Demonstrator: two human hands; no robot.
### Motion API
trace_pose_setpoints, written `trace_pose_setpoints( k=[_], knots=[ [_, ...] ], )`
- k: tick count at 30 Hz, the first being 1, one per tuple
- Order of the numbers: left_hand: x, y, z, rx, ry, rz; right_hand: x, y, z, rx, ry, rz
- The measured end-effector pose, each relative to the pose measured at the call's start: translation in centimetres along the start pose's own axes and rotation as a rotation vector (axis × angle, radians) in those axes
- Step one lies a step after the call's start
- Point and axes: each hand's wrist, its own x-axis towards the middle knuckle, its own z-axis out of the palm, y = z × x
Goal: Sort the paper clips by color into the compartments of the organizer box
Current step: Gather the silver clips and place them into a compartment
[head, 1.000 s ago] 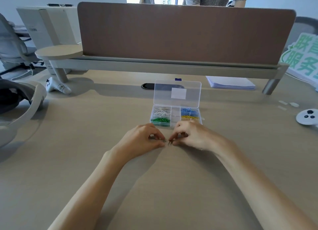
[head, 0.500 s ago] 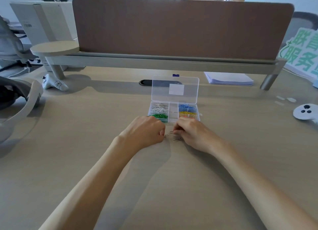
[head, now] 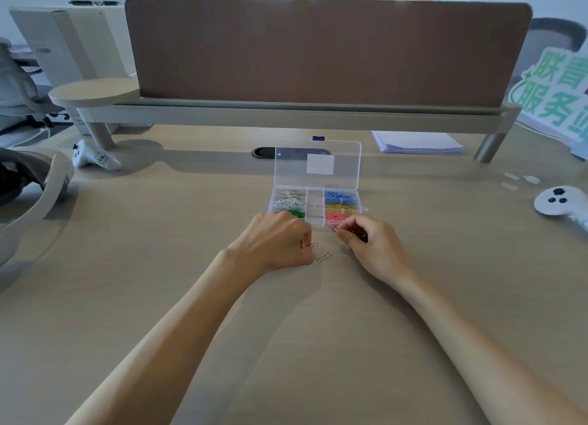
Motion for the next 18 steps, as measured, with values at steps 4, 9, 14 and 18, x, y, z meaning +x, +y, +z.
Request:
trace_pose_setpoints(
  k=[4, 9, 14, 18],
  knots=[
    [0.8, 1.5, 0.4, -0.132, 0.020, -0.086, 0.1, 0.3, 0.0, 0.048, 0.048, 0.041],
    [1.7, 1.8, 0.7, -0.158, -0.042, -0.098, 0.0, 0.3, 0.0, 0.081, 0.049, 0.039],
    [1.5, 1.6, 0.4, -0.081, -0.022, -0.081, -0.1, 0.3, -0.1, 0.089, 0.035, 0.037],
    [1.3, 1.8, 0.0, -0.027, -0.083, -0.047, -0.2, 0.4, -0.1, 0.114, 0.033, 0.043]
  ],
)
